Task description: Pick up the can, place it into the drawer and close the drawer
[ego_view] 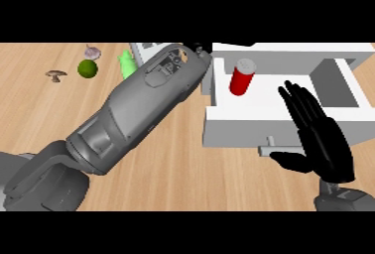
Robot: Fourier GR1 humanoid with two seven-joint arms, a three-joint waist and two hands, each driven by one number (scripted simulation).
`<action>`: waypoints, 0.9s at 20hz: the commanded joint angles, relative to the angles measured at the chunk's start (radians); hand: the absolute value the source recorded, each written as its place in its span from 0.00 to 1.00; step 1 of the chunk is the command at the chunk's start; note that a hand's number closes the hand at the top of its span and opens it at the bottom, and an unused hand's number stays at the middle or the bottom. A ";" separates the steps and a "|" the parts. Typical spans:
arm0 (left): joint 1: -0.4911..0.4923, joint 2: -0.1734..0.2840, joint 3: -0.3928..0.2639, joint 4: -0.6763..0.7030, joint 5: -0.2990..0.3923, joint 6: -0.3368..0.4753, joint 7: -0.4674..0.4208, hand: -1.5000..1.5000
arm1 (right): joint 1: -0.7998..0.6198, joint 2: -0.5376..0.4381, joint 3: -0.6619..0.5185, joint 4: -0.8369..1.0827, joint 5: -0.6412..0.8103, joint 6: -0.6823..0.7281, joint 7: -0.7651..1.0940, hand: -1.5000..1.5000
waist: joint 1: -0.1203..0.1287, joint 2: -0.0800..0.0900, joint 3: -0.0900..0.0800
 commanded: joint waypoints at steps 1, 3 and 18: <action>0.044 0.062 -0.008 -0.084 -0.030 -0.017 0.050 0.00 | -0.062 0.027 -0.051 0.183 0.017 -0.121 -0.048 0.00 | 0.015 -0.004 0.000; 0.043 0.084 -0.029 -0.164 -0.052 0.022 0.130 0.00 | -0.089 0.031 -0.048 0.227 0.035 -0.124 -0.041 0.00 | 0.023 -0.009 0.000; 0.199 0.325 -0.028 -0.420 -0.101 -0.056 0.261 0.00 | -0.361 0.061 -0.128 0.743 0.197 -0.379 -0.059 0.00 | 0.052 0.001 0.000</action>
